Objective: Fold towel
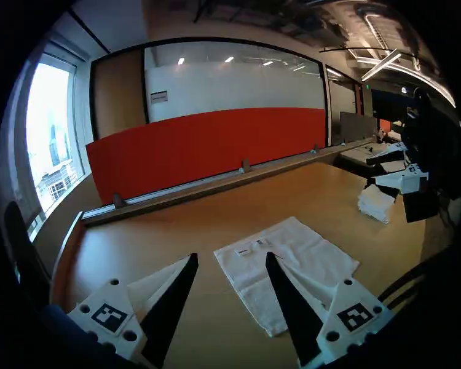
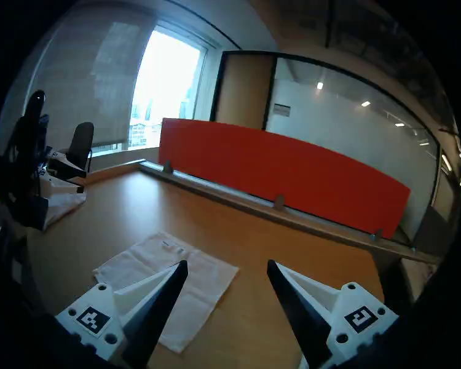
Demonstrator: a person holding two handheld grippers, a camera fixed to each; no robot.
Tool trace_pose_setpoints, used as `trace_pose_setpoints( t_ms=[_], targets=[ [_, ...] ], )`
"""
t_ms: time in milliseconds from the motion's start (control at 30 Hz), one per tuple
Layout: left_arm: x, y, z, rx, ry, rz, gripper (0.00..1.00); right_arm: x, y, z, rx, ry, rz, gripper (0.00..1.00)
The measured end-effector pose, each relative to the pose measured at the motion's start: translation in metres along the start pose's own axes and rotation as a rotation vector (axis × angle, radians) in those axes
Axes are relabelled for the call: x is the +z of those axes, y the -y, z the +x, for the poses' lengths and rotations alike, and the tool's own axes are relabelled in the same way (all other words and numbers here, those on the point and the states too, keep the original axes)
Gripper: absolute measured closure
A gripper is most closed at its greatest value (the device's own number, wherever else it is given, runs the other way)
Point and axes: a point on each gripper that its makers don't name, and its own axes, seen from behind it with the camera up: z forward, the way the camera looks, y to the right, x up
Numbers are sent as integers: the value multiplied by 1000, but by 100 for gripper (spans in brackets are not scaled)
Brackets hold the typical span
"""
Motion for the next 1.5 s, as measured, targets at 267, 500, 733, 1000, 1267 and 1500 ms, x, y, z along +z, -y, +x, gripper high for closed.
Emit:
trace_pose_setpoints(
  t_ms=[267, 500, 733, 1000, 1267, 1500],
  targets=[
    [6, -13, -28, 18, 53, -33, 19, 8, 18, -22, -13, 47, 46, 0],
    [15, -22, -54, 26, 103, -57, 19, 14, 27, -48, -13, 95, 71, 0],
    [27, -32, -83, 44, 159, -84, 19, 20, 36, -74, -7, 136, 93, 0],
    [40, -44, -117, 61, 222, -113, 19, 28, 46, -110, -3, 200, 123, 0],
    [49, -56, -149, 62, 284, -148, 19, 35, 58, -142, -25, 251, 156, 0],
    [52, -64, -171, 67, 332, -174, 19, 37, 70, -169, -39, 301, 188, 0]
  ],
)
